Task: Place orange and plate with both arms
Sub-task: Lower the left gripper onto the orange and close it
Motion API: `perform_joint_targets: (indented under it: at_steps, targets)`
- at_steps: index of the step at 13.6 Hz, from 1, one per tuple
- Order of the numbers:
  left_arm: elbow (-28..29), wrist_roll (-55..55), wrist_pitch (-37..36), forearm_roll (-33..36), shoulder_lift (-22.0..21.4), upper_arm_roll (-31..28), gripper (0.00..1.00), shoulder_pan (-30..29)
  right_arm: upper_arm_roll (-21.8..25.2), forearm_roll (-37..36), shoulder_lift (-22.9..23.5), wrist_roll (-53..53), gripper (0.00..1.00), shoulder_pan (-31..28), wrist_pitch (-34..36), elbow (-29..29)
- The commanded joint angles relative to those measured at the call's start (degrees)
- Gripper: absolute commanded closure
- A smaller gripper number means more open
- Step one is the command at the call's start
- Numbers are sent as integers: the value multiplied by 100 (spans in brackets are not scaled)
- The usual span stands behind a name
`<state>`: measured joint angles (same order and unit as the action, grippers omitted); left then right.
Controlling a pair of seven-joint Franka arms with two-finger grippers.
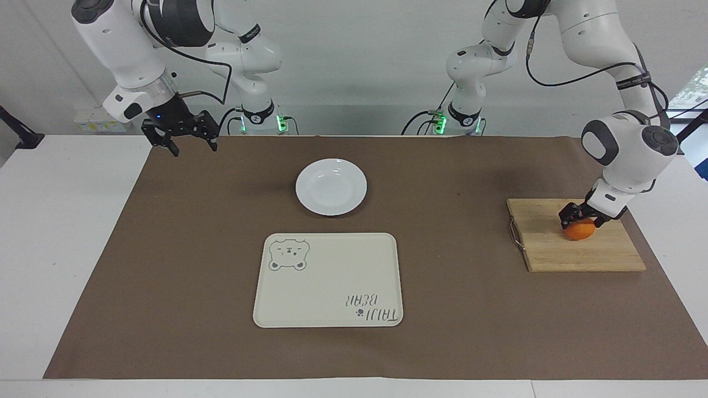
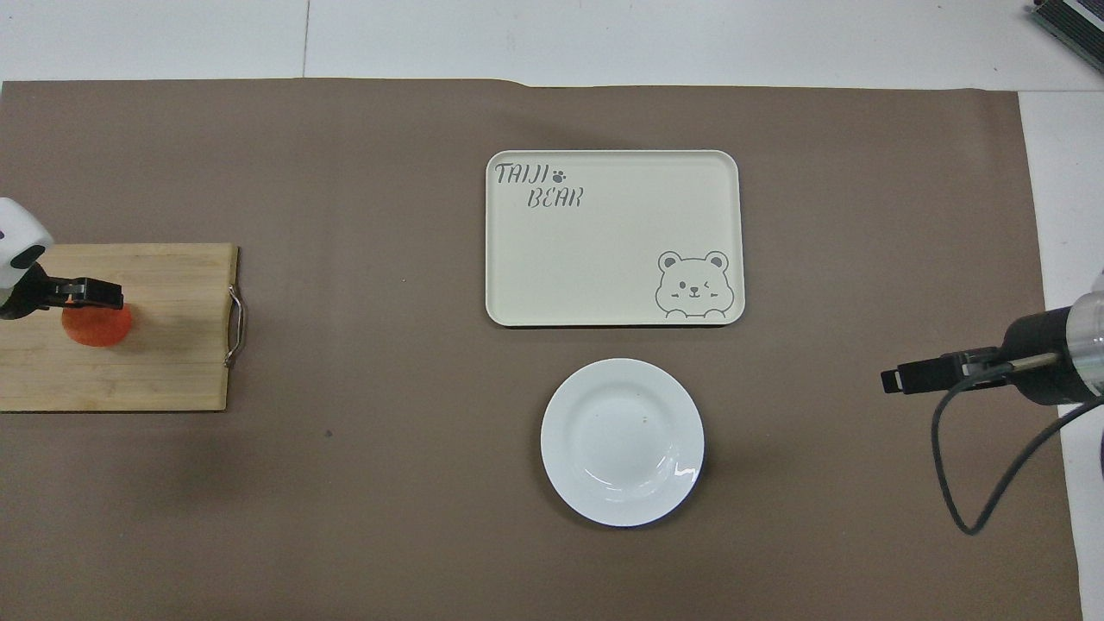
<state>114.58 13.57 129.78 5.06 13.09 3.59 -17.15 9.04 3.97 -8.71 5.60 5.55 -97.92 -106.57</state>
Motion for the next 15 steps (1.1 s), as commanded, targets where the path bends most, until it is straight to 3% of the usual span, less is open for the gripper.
perform_joint_targets:
  at_steps: [1,2,3,5,6,7,10,13,15]
  targets:
    - [214,41,180,91,-148,36,0,-69,-25,-81,387,-374,0,-89,272,714]
    - [214,41,171,91,-148,36,0,-61,-25,-63,414,-506,0,-132,526,995]
    - [214,49,145,109,-148,28,17,-69,-8,-185,510,-542,0,-141,842,1337]
    - [196,41,109,336,-148,28,82,-69,19,-221,546,-551,0,-159,968,1578]
    - [196,32,100,372,-148,28,94,-69,36,-204,520,-542,0,-168,950,1578]
    - [170,32,100,373,-148,28,100,-69,28,-221,520,-542,0,-159,915,1578]
    - [74,32,48,381,-157,28,100,-69,1,-230,432,-419,0,-133,889,1464]
    - [-40,32,-591,364,-560,80,100,70,-8,-230,432,-419,0,-150,880,1455]
    - [-50,-21,-979,311,-868,107,100,595,-8,-247,432,-419,0,-141,889,1446]
